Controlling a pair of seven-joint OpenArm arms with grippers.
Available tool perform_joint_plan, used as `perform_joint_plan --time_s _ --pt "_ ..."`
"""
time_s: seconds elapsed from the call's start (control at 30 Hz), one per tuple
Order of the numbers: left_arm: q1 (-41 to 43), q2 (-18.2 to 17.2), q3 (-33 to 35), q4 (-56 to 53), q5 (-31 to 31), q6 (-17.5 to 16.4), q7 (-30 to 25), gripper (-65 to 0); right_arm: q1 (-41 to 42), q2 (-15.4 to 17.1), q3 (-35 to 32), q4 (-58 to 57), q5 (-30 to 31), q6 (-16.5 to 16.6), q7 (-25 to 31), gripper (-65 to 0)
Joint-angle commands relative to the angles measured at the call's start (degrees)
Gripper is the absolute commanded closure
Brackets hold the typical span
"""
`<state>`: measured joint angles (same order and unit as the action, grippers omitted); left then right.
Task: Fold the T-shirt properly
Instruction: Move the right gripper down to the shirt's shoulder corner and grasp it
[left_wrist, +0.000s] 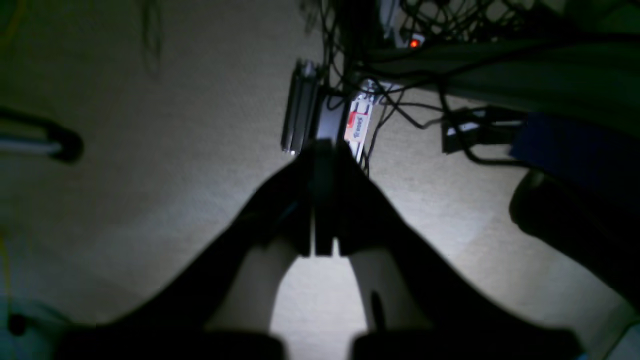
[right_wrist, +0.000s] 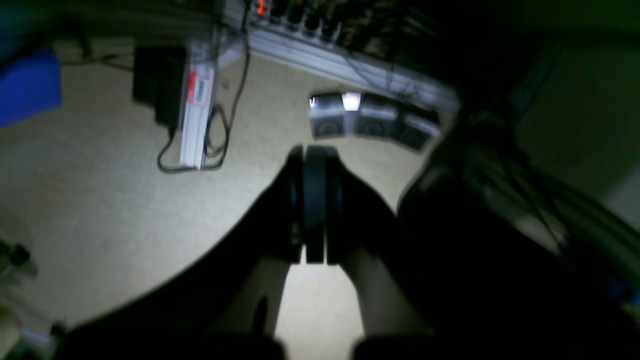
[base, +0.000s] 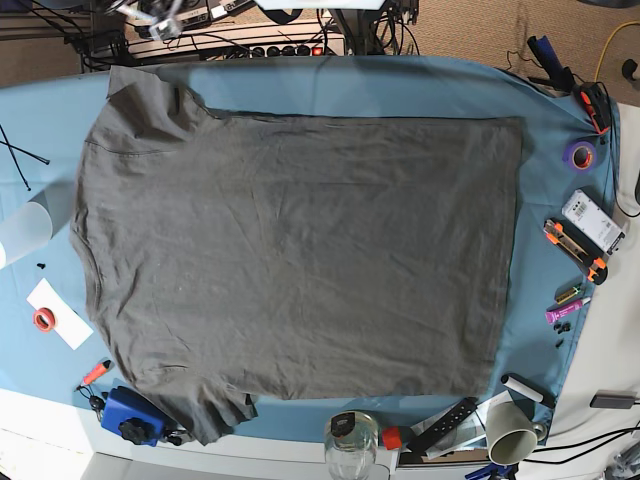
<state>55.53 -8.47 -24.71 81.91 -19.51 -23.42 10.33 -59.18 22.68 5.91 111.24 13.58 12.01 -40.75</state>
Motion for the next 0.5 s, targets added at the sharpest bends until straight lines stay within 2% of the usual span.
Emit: perform_joint_plan --time_s 0.0,0.2,0.27,0.37,0.4,0.47 --pt "2.4 -0.3 -0.2 2.6 -0.3 -0.2 -0.7 0.0 -1.6 0.5 2.2 3.5 0.9 0.0 -0.9 0.0" --pt "8.4 -0.3 -0.2 13.2 -0.3 -0.3 -0.7 0.0 -5.5 0.5 13.1 17.7 5.8 0.4 -5.3 0.0" --pt "9.4 -0.3 -0.2 15.4 -0.3 -0.3 -0.7 0.0 -5.8 0.4 15.8 20.8 6.6 2.2 -6.8 0.0" --pt "9.5 -0.1 -0.2 16.8 -0.3 -0.2 -0.7 0.0 -5.7 -0.5 19.1 23.6 8.1 2.8 -8.1 0.0" --pt "9.3 -0.1 -0.2 16.8 -0.3 -0.2 -0.7 0.0 -5.7 -1.2 20.0 23.8 8.1 2.8 -8.3 -0.7" --pt "9.2 -0.1 -0.2 16.8 -0.3 -0.2 -0.7 0.0 -5.7 -2.2 21.1 23.8 8.0 3.4 -8.7 -6.7"
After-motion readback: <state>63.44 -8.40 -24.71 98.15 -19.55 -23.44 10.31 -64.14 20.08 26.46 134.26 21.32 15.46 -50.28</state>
